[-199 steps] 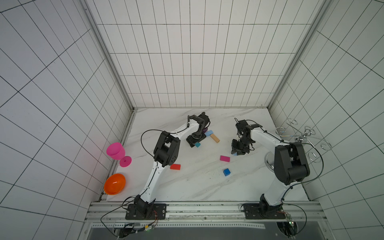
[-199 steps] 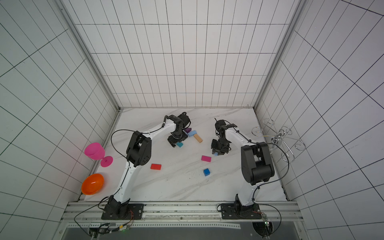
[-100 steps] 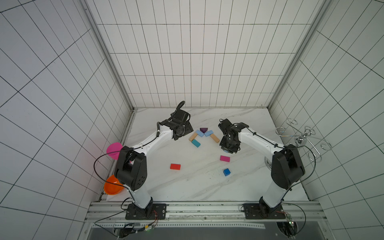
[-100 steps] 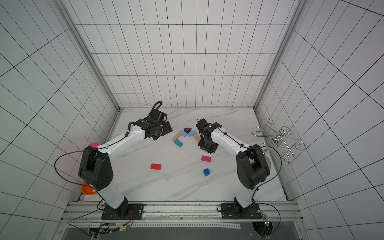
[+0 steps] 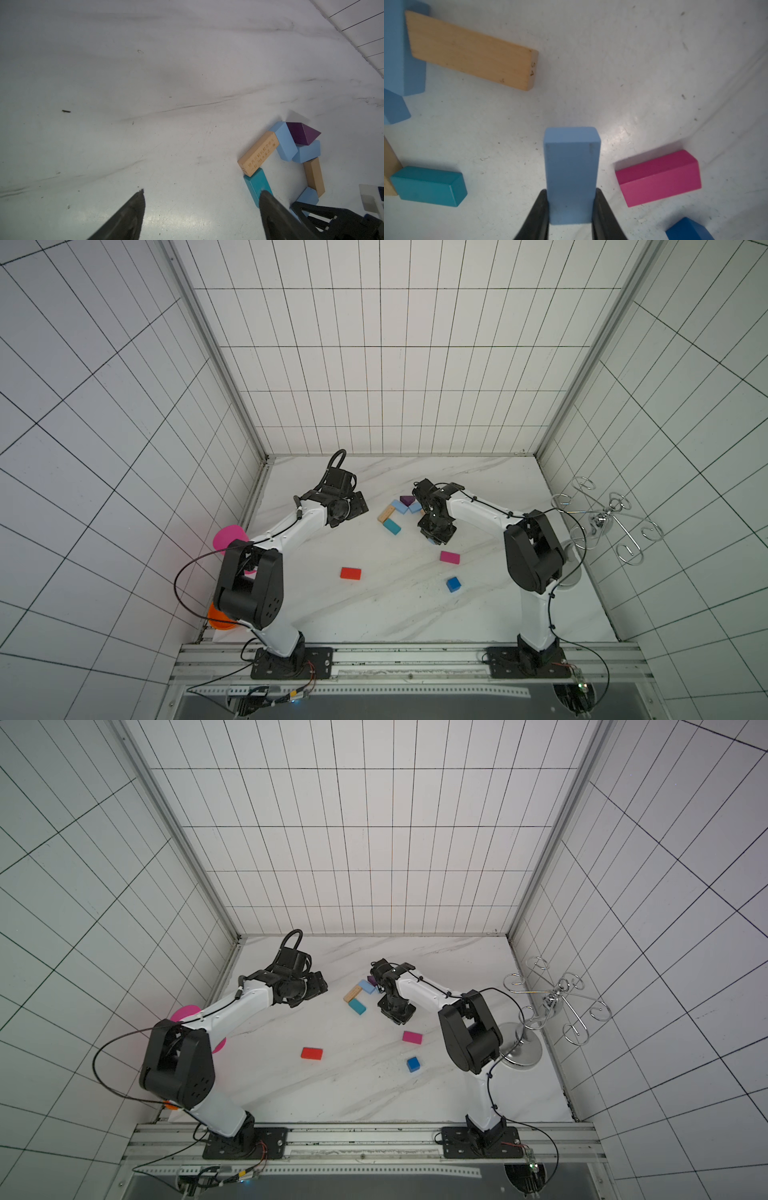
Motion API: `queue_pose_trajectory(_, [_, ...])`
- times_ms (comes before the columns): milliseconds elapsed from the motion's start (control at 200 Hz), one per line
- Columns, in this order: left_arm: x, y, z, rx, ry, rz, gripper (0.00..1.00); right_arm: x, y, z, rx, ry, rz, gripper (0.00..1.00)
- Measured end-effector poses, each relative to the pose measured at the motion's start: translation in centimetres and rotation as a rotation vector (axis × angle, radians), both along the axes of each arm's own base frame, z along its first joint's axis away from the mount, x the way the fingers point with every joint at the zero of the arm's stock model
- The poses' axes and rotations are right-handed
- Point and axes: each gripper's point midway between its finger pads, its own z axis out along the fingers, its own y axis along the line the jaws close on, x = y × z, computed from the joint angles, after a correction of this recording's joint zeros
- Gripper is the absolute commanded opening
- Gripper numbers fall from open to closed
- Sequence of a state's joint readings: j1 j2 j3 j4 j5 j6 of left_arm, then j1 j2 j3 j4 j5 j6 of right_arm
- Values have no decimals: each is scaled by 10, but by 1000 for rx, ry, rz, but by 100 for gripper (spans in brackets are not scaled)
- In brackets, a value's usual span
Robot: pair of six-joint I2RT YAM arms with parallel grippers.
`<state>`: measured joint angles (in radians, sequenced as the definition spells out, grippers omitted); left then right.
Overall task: Assemble a heart with building blocks
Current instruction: Assemble the building block at the center of the board.
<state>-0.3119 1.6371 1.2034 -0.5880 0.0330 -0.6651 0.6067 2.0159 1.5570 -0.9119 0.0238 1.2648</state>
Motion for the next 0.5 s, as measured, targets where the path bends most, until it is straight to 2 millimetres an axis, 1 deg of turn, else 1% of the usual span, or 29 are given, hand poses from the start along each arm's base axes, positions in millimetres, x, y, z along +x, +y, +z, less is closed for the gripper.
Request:
queue_pose_trajectory(215, [3,5,1,1,-9,8,85,9,7,-3,-4,-3,3,0])
queue_pose_trajectory(500, [4,14,-1,2,-4,29,85,15,18,-17,-16,14,20,0])
